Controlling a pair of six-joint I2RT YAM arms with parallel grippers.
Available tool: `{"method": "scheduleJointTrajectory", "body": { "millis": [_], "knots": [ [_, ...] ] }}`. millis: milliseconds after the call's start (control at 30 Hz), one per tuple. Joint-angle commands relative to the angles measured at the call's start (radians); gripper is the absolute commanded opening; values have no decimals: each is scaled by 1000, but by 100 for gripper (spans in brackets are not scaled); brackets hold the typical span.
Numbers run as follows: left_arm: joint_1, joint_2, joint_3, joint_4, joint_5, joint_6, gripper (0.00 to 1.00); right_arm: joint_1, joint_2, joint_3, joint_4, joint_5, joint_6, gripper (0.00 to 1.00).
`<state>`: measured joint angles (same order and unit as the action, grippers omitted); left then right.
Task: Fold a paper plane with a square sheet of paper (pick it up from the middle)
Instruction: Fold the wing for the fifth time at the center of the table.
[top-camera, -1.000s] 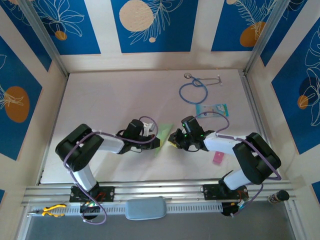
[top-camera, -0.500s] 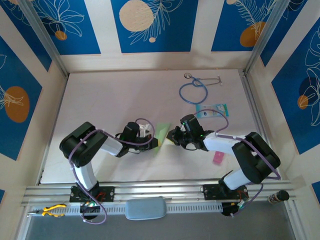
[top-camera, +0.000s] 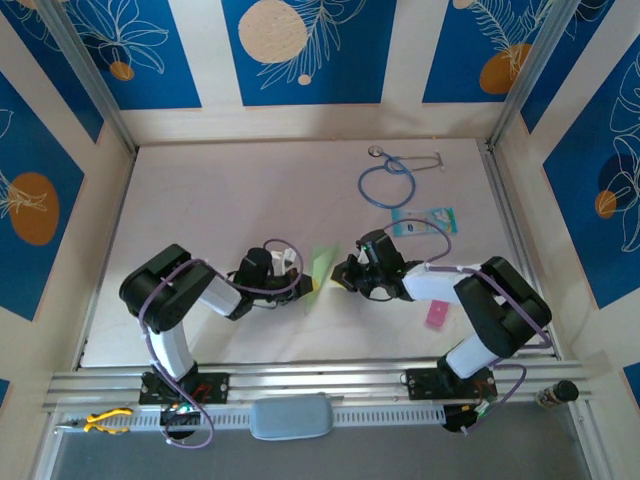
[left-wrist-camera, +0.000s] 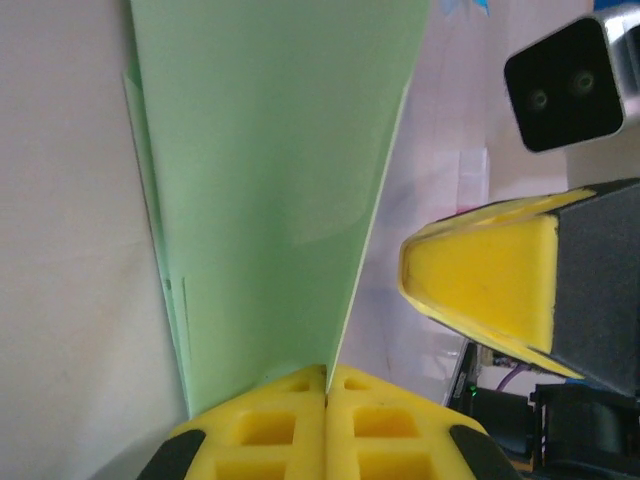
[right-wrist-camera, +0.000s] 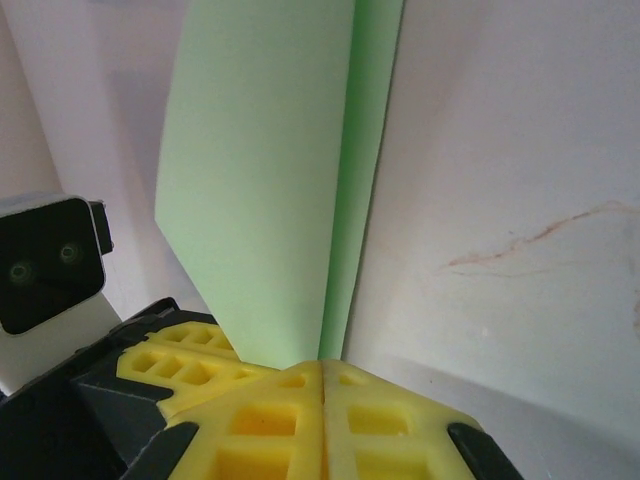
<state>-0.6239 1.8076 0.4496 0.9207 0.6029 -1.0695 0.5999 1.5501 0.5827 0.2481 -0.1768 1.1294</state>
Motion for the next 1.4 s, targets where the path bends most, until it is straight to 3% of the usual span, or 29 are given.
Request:
{"method": "scheduleJointTrajectory", "body": {
  "millis": [0,267,533,600,667,800,900,1033,1367],
  "knots": [
    [20,40,-30,129,14,-57,0,-4,23,30,25,-37,-33,7],
    [29,64,-57,207,11,-95,1,-4,69,60,66,-86,-63,7],
    [32,34,-53,166,9,-77,0,-6,101,101,50,-92,-83,6],
    [33,-4,-44,99,11,-26,1,-13,78,100,25,-84,-85,8],
    [31,-53,-22,-18,8,48,2,-22,42,114,-63,-47,-80,17],
    [7,-194,72,-439,-67,309,6,-30,-27,144,-235,24,-76,39],
    [-27,-259,147,-688,-171,480,8,-37,-49,155,-287,32,-30,43],
    [-71,-272,229,-896,-308,632,9,-38,-75,148,-277,25,46,46],
    [-148,-260,299,-1027,-518,768,9,-44,-84,158,-295,25,161,49]
  ]
}}
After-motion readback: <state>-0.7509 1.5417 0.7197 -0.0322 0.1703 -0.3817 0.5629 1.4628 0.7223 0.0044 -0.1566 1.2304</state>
